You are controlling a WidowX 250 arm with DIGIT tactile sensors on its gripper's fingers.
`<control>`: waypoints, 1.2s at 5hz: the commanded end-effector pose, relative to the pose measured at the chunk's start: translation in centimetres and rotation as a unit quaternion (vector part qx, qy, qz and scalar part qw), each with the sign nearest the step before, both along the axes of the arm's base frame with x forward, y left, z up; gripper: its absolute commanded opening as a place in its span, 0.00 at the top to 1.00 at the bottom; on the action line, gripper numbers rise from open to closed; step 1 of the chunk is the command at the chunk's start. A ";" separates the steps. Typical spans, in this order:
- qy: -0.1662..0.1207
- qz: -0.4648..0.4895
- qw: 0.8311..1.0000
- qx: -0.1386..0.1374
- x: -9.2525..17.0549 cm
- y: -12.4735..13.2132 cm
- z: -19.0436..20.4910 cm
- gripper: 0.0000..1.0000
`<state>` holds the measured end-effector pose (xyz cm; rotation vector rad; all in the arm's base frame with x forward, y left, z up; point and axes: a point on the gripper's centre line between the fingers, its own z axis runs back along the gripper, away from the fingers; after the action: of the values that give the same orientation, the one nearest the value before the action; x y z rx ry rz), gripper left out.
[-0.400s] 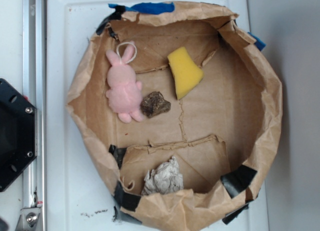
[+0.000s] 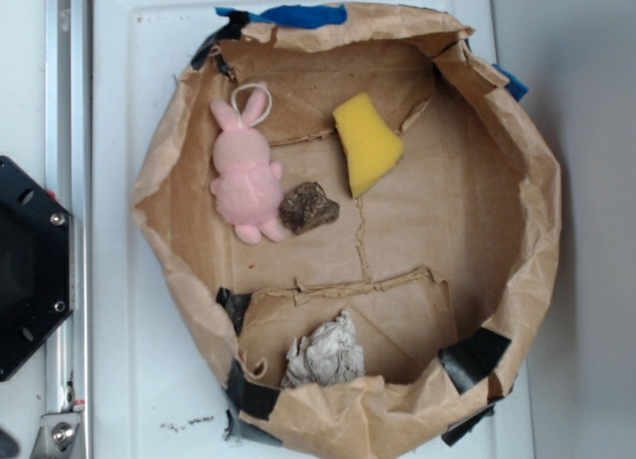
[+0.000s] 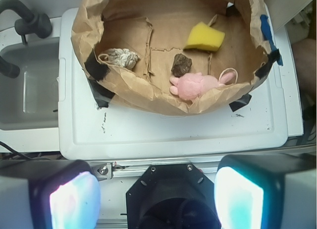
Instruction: Grab the rock.
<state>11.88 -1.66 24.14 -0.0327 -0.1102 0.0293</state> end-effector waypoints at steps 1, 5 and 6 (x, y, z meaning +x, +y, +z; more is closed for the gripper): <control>-0.010 0.042 0.999 0.018 6.2 3.8 0.5 0.00; -0.002 -0.019 1.000 -0.016 13.3 3.4 -1.4 0.00; -0.002 -0.019 1.000 -0.016 13.3 3.4 -1.4 0.00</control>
<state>24.83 1.47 21.36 -0.0714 -0.0612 -0.0229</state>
